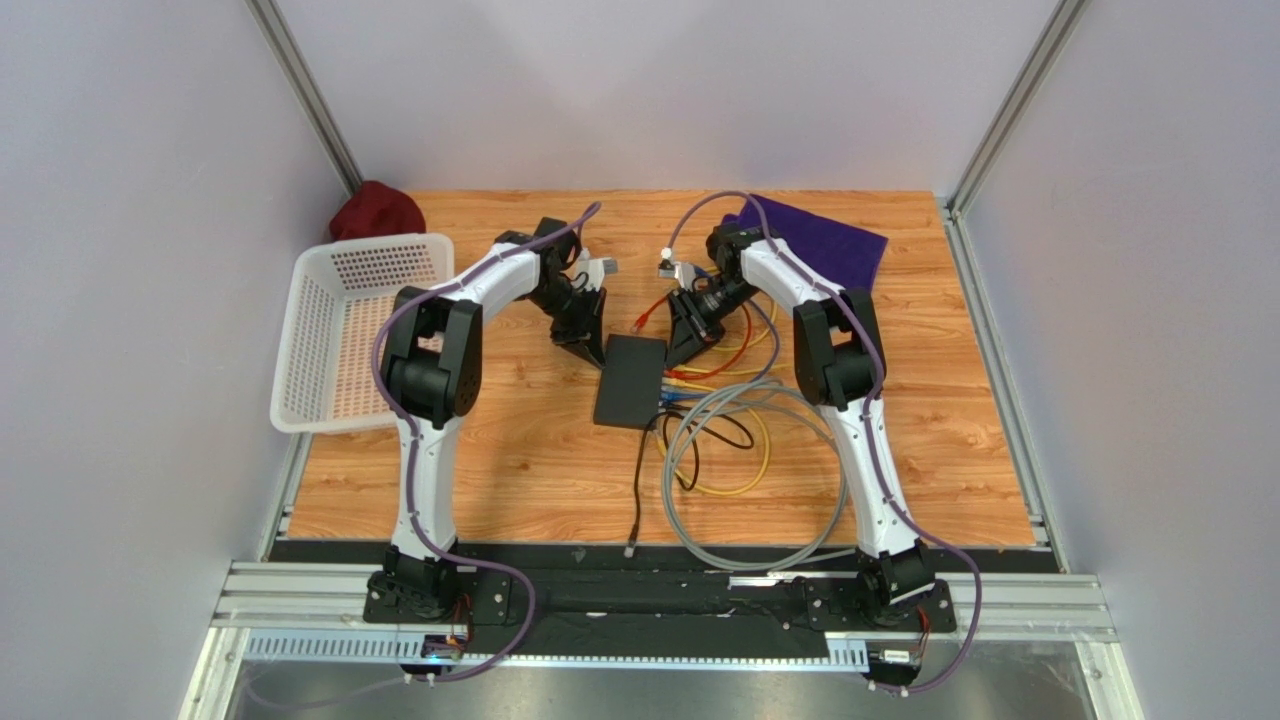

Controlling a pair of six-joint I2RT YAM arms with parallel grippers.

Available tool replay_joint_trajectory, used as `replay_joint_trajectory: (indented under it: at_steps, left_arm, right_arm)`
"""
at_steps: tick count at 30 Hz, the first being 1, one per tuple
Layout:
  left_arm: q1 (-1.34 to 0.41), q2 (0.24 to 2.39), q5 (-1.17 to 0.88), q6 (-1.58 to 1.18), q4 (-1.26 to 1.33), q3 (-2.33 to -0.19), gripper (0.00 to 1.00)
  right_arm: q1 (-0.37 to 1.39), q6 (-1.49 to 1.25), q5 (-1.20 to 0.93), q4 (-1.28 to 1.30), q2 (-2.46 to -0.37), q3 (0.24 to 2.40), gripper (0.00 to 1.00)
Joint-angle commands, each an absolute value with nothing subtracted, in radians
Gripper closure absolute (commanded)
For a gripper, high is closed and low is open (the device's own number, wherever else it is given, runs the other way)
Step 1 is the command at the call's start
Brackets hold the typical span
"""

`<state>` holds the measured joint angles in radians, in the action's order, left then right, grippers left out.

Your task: Pull the plug from the switch port

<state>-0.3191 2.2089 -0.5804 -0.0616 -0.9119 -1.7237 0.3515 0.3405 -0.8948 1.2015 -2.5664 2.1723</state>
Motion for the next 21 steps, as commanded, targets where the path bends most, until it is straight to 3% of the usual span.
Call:
replay_joint_trajectory:
  at_steps: [1,15,21]
  left_arm:
    - [-0.334,2.244,-0.52,-0.038,-0.882,-1.727,0.97]
    - [-0.336,2.244,-0.506,-0.04,-0.881,-1.727,1.0]
    - [-0.336,2.243,-0.502,-0.04,-0.879,-1.723,1.0]
  right_arm:
    - [0.394,0.334,-0.79,1.161,-2.632,2.166,0.74]
    - [0.397,0.347,-0.791,1.175,-2.602,2.12,1.0]
    - [0.394,0.365,-0.802,1.22,-2.638,2.204,1.0]
